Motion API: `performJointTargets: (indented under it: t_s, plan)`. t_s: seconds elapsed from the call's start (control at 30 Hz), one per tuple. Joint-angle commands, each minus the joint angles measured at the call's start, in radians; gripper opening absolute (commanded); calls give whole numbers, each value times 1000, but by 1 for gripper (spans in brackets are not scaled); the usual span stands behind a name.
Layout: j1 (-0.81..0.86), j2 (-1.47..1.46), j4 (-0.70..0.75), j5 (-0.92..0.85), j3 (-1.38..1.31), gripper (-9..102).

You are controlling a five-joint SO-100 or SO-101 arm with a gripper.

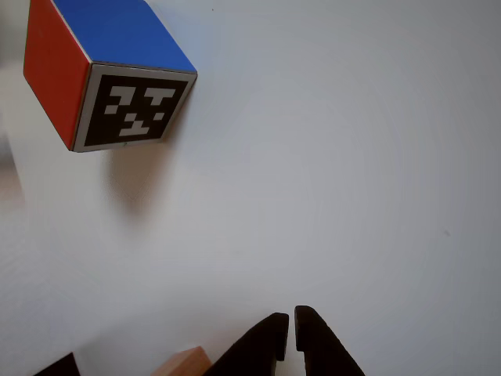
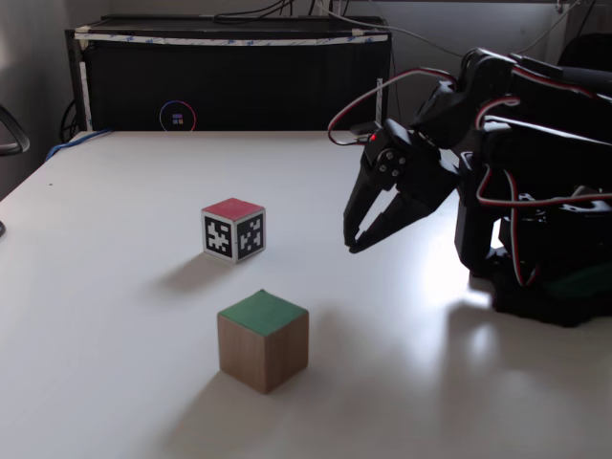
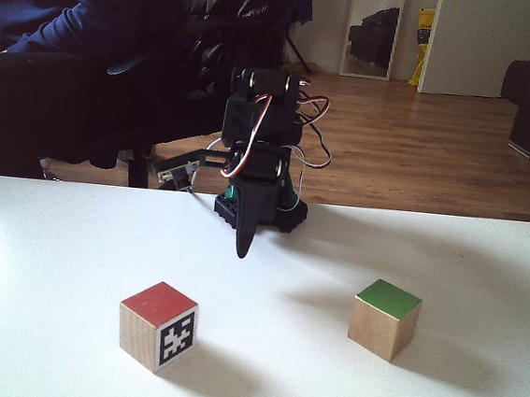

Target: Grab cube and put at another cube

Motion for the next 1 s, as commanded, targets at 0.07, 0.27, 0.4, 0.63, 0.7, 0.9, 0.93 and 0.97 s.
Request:
performJointTargets:
  t_s: [0.07, 0.27, 0.4, 0.63, 0.7, 0.9, 0.93, 0.97]
  plan:
    - [-29, 6, 5, 87, -6, 0]
    - [-28, 6, 5, 87, -6, 0]
    - [-28, 6, 5, 89, -6, 0]
    - [-72, 8, -69, -86, -61, 0]
    - [-120, 8, -52, -158, -129, 0]
    - [-287, -206, 8, -272, -396, 5]
    - [-314, -288, 25, -290, -451, 6]
    - [-333, -385, 41, -296, -514, 6]
